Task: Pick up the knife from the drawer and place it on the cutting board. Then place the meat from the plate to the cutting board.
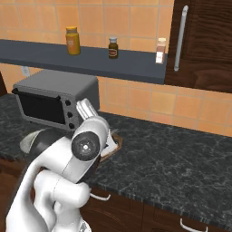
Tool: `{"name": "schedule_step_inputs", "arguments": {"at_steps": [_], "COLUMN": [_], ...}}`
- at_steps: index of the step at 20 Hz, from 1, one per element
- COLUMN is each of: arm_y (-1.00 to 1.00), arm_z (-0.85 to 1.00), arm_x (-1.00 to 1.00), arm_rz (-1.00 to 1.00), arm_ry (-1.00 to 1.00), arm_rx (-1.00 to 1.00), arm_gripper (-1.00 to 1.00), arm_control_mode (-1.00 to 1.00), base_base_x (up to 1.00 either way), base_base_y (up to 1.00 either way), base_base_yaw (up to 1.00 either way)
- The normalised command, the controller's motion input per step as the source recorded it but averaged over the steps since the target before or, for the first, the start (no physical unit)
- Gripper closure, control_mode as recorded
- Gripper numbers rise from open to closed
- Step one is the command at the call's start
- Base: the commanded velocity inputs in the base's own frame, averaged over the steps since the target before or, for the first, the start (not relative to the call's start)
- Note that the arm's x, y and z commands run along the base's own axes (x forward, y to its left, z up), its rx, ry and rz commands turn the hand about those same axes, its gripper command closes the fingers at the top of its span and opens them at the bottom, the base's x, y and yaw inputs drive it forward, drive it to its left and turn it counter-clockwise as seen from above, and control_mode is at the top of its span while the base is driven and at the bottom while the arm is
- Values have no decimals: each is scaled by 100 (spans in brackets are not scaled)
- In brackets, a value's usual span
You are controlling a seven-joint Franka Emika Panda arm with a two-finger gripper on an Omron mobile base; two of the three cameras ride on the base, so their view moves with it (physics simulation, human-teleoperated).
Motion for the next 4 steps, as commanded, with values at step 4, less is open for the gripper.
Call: {"name": "schedule_step_inputs", "arguments": {"at_steps": [4], "arm_y": [0], "arm_z": [0], "arm_x": [0], "arm_rz": [0], "arm_ry": [0], "arm_rx": [0], "arm_gripper": [-100], "arm_control_mode": [-100], "base_base_x": [0], "base_base_y": [0], "base_base_yaw": [0]}}
